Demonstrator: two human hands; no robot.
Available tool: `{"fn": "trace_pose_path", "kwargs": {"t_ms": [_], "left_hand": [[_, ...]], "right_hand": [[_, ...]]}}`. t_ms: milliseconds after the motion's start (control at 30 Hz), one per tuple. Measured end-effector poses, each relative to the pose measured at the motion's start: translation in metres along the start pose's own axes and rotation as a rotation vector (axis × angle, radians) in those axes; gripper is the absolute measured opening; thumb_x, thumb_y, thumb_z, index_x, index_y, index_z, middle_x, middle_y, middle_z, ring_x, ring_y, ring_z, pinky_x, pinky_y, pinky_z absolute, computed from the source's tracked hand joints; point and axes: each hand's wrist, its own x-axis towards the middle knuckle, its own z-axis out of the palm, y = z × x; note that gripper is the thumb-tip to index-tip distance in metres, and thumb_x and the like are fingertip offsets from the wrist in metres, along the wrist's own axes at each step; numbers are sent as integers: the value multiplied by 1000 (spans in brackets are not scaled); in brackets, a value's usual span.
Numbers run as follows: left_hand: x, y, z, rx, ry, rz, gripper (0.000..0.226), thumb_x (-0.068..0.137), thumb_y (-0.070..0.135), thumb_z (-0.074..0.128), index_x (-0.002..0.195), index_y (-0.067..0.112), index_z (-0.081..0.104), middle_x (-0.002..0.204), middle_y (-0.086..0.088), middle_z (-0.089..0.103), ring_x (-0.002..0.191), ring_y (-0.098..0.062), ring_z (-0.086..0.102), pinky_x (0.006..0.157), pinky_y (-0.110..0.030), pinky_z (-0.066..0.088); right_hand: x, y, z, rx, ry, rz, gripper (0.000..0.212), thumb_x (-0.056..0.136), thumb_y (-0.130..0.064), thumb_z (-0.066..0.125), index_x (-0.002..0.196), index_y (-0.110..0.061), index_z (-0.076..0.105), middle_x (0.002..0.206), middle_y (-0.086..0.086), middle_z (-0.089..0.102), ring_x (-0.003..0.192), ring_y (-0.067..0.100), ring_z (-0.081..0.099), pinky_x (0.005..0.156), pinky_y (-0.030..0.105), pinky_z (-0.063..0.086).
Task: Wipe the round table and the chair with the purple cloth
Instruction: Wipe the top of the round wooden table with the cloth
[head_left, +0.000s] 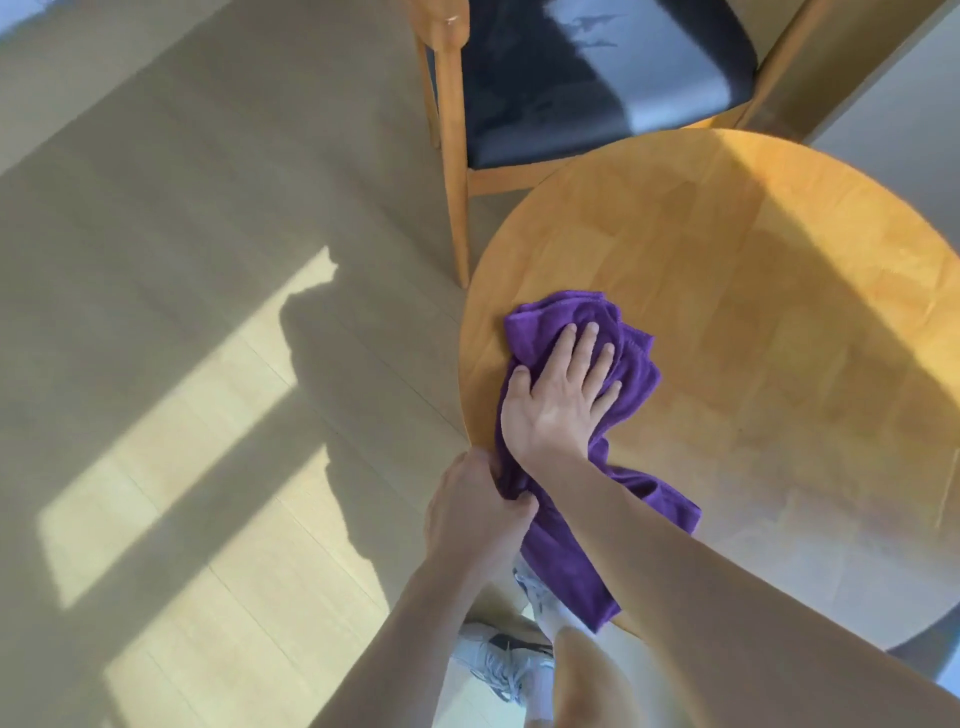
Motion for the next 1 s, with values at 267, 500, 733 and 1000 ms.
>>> {"fn": "trace_pose_path", "kwargs": {"t_ms": [267,500,733,1000], "left_hand": [[56,19,-54,107,43,121,30,80,24,71,77,29,41,83,10,49,86,-22,52,78,-38,46],[140,60,-107,243,-115,175,24,90,20,59,95,26,37,76,8,49,72,-23,49,65,-35,36],[205,92,-134,155,-235,135,21,94,21,55,106,23,38,88,-1,62,83,-29,62,67,-37,42],[250,111,-137,41,-334,37,13,91,21,57,92,14,67,82,-6,70,77,-31,65,75,-39,54]], "right_hand": [[35,0,-6,-102,25,-165,77,96,-31,40,162,-22,2,170,-7,-11,155,19,-16,124,45,-15],[94,-51,-3,-77,157,34,74,96,-29,39,162,-20,8,170,-3,-4,156,23,-9,125,51,-8],[155,-88,-1,-27,295,128,70,93,-25,40,160,-19,21,170,-2,9,156,26,2,125,54,-1],[198,-89,-17,3,343,115,62,96,-20,39,157,-20,29,169,-4,16,156,26,5,125,54,0]]}}
